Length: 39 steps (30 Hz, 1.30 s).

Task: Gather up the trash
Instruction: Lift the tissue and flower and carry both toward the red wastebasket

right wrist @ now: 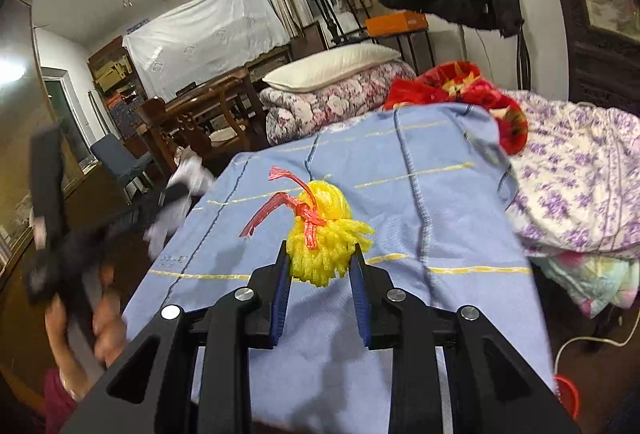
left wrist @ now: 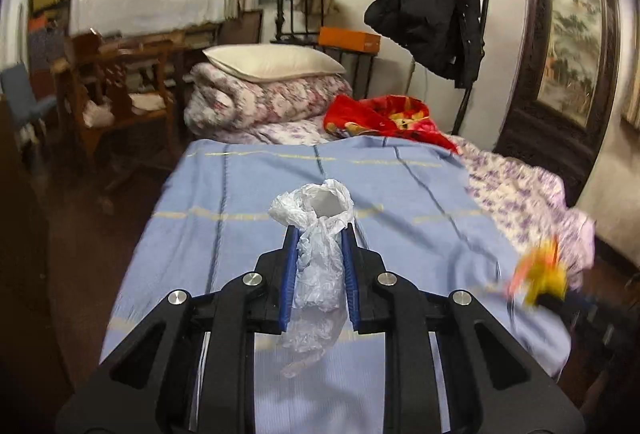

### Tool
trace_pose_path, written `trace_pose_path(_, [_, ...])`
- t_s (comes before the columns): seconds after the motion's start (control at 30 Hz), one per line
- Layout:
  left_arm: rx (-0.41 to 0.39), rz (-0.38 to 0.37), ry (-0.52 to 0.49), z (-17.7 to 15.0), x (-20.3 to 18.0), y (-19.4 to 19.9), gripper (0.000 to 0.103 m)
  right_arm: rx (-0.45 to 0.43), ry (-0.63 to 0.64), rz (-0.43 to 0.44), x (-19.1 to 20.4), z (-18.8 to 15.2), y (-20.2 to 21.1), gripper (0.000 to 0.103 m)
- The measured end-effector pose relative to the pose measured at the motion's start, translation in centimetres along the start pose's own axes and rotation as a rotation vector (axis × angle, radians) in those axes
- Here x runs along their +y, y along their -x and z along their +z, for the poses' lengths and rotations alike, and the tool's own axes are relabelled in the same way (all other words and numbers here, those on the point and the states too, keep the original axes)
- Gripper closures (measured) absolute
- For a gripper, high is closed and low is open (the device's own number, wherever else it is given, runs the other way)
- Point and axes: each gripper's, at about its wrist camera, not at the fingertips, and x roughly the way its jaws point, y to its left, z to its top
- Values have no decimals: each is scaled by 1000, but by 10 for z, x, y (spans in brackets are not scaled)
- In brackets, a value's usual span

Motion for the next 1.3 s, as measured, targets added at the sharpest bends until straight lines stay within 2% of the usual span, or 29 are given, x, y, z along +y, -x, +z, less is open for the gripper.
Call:
trace_pose_path(0.07, [-11,30,-25,-17,-17,23,80,-12,10,5,-3,0,21,75])
trace_pose_path(0.23, [-53,26,-38,-36,-47,80,80,-51,23,37,-5,2,67,75])
trace_pose_path(0.53, [-222,49,-131,-19,-101,171,80,-199,93,91,3,1,170,75])
trace_pose_path(0.73, [-302,45,-198,-18,-143,218,80,-283,115,104,-5,-1,232,74])
trace_pose_path(0.9, [-342,36,-265,-17,-180,240,78,-343,95,98,-29,-7,277,74])
trace_pose_path(1.07, [-358,12,-335,-21,-222,249,78,-385,64,74,-58,-14,302,74])
trace_pose_path(1.3, [-305,-70,-430,-34,-286,225,78,-400,-23,19,-113,-26,318,74])
